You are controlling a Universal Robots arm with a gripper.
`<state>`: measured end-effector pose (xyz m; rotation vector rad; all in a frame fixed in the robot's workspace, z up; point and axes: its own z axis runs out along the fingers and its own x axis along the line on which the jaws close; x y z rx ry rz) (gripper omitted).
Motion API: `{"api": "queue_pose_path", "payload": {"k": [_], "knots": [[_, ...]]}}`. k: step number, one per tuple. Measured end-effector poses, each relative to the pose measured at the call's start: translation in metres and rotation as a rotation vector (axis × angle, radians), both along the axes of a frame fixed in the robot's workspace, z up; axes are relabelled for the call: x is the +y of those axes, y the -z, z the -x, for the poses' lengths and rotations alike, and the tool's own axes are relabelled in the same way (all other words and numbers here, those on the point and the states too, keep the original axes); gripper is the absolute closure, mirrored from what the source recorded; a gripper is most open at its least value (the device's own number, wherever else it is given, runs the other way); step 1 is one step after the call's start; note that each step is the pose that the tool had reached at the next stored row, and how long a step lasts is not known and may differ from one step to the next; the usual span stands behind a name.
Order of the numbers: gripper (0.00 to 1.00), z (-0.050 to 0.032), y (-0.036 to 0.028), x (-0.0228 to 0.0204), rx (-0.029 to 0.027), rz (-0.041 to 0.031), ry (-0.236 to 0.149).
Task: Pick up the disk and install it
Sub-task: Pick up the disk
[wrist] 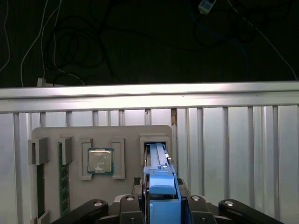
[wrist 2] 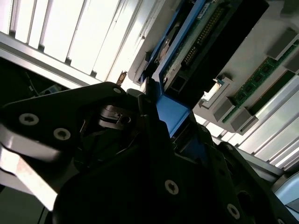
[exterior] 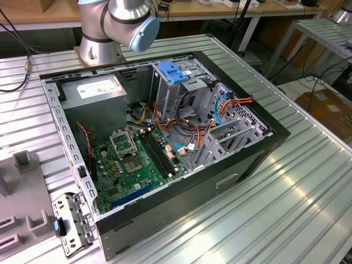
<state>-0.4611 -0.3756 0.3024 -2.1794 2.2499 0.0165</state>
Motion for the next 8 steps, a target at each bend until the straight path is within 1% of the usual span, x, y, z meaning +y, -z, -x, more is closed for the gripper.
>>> {"api": "queue_pose_path", "payload": {"k": [3,8], "knots": [[0.63,0.0001,0.0049,0.0000,0.0007,0.0004,0.000],[0.63,0.0001,0.0057,0.0000,0.0002,0.0002,0.000]]}}
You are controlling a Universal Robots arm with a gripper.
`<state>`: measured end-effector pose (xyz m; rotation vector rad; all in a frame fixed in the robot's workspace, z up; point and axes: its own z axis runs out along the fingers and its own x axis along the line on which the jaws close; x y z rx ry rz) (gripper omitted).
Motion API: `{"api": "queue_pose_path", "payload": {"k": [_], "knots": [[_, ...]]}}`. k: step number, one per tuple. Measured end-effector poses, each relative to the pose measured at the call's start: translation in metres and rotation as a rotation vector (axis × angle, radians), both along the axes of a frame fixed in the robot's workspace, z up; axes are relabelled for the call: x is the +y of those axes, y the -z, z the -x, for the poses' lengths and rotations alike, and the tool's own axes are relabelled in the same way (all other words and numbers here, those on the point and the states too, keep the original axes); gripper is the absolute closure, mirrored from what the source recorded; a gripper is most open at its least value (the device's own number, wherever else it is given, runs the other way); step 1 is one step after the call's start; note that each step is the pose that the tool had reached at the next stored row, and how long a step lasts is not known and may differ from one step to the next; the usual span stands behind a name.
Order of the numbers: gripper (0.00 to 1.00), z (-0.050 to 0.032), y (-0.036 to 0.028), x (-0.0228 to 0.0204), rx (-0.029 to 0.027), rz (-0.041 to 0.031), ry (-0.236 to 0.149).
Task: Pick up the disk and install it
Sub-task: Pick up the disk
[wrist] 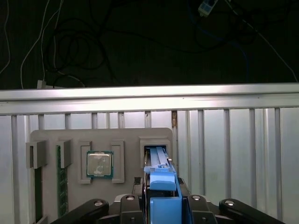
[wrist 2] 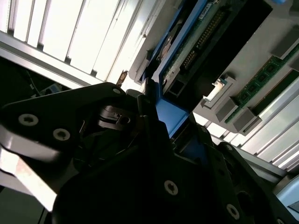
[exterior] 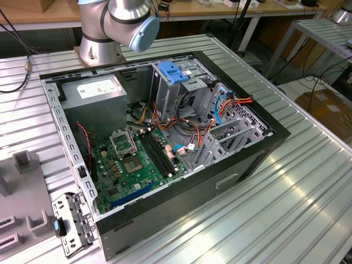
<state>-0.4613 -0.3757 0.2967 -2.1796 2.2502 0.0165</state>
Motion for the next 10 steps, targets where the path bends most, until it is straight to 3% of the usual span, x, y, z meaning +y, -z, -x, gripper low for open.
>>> {"api": "queue_pose_path", "payload": {"k": [7,10], "knots": [[0.63,0.0001,0.0000,0.0000,-0.0001,-0.0001,-0.001],[0.63,0.0001,0.0000,0.0000,0.0000,0.0000,-0.019]]}}
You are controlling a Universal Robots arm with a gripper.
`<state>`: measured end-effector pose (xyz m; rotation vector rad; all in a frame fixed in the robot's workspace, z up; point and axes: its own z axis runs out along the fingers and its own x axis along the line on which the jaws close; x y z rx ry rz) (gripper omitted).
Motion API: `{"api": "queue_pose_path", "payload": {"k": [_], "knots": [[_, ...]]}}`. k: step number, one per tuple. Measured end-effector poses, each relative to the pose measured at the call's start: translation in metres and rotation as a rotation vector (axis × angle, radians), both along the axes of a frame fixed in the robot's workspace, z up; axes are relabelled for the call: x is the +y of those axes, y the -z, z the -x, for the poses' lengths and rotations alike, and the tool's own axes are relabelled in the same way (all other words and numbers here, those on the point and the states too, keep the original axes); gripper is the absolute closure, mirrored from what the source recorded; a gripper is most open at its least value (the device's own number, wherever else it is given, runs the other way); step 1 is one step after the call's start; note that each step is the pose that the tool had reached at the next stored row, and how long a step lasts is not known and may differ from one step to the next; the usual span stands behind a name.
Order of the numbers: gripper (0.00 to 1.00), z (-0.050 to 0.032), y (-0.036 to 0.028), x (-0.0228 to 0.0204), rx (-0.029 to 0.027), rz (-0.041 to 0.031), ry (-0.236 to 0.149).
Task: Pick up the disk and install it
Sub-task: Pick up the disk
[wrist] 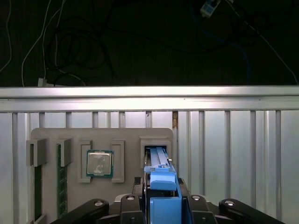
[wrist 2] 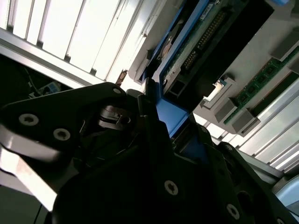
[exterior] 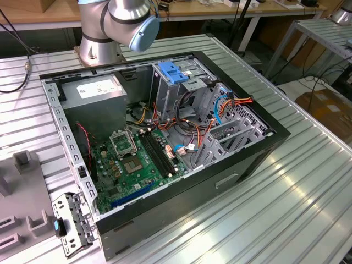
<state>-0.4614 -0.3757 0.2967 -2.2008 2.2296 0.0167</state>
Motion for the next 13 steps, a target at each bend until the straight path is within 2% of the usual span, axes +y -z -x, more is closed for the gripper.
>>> {"api": "queue_pose_path", "payload": {"k": [13], "knots": [[0.63,0.0000,0.0000,0.0000,0.0000,0.0000,-0.001]]}}
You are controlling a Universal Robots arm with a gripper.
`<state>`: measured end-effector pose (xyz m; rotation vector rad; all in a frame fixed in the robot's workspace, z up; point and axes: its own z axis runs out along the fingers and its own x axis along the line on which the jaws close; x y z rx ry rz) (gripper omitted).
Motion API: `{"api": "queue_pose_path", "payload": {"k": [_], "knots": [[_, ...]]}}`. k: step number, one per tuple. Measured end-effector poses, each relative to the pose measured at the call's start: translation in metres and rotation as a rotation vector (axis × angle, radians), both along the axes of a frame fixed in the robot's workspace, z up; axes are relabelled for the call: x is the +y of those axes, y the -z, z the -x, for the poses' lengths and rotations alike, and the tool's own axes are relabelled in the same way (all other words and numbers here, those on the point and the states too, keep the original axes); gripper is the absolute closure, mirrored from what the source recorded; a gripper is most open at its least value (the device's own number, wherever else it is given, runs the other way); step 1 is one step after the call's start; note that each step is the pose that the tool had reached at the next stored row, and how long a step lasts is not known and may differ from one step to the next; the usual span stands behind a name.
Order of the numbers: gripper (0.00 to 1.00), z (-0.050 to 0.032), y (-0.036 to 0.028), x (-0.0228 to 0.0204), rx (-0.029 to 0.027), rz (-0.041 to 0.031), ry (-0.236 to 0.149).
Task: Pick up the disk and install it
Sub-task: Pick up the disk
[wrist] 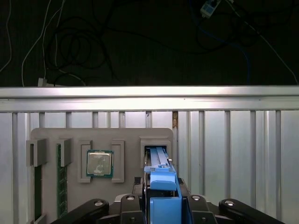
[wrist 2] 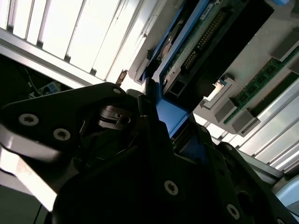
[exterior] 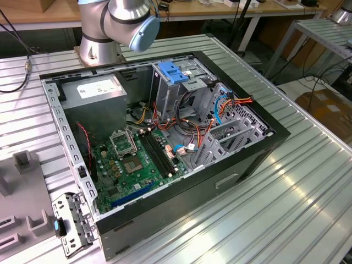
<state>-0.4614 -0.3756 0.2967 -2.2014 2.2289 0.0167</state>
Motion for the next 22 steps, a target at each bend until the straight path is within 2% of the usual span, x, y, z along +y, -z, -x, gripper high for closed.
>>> {"api": "queue_pose_path", "payload": {"k": [5,12,18,22], "knots": [[0.63,0.0000,-0.0052,0.0000,0.0000,0.0000,0.000],[0.63,0.0000,-0.0207,0.0000,-0.0001,0.0000,0.000],[0.63,0.0000,-0.0361,0.0000,-0.0001,0.0000,0.000],[0.63,0.0000,-0.0509,0.0000,-0.0001,0.0000,0.000]]}}
